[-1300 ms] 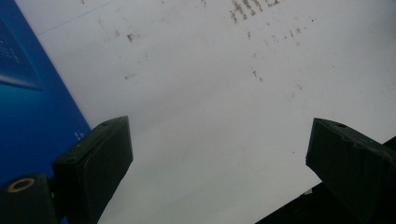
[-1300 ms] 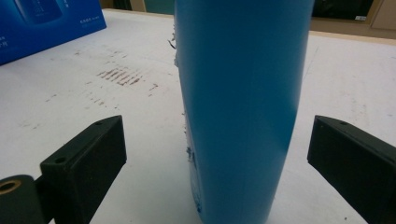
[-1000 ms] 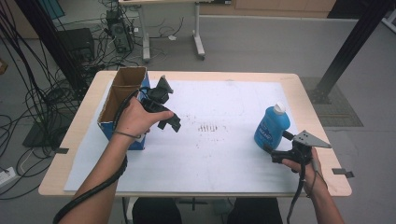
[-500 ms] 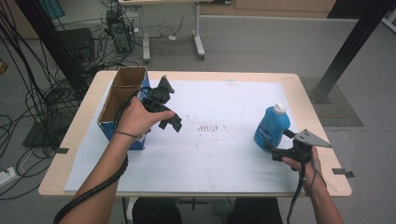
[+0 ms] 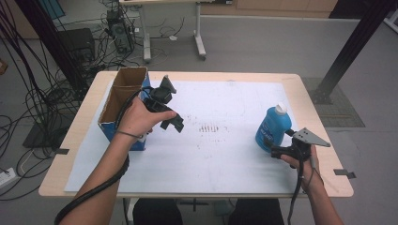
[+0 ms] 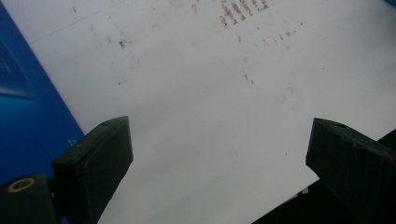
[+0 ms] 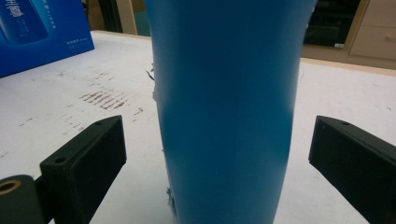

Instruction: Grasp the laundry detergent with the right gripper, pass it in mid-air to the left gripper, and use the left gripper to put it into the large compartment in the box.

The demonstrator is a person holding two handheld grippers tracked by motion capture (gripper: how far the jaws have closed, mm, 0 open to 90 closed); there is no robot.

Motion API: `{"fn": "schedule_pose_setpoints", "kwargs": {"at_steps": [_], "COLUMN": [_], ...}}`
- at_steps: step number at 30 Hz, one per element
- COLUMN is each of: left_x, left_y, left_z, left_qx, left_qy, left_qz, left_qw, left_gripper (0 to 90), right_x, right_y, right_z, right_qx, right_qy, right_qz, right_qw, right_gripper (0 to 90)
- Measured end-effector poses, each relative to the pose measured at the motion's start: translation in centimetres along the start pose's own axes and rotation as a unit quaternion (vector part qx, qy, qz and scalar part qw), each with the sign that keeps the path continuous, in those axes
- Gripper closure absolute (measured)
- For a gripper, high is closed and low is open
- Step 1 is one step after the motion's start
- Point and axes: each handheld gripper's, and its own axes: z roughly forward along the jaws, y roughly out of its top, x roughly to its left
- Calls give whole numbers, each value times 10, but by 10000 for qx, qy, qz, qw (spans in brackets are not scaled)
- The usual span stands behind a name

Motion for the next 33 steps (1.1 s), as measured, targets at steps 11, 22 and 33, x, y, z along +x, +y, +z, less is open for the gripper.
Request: {"fn": "schedule_pose_setpoints", "kwargs": {"at_steps": [11,22,33], "left_x": [-1,2,0], "left_y": [1,-1,-2], "left_z": [0,0,0], "left_qx": [11,51,54], "left_qy": [0,21,40], "left_qz": [18,-1,8], "left_qw": [10000,10000,10000], "left_gripper": [76,76,76], "right_x": [2,0,0], "right_y": [-4,-7,-7], "right_z": [11,18,17], "right_qx": [-109,-240,-282], "right_qy": [-89,-57,-70], "right_qz": [-53,55,48], "right_qw": [9999,9997,9996], "right_gripper": [45,42,42]}}
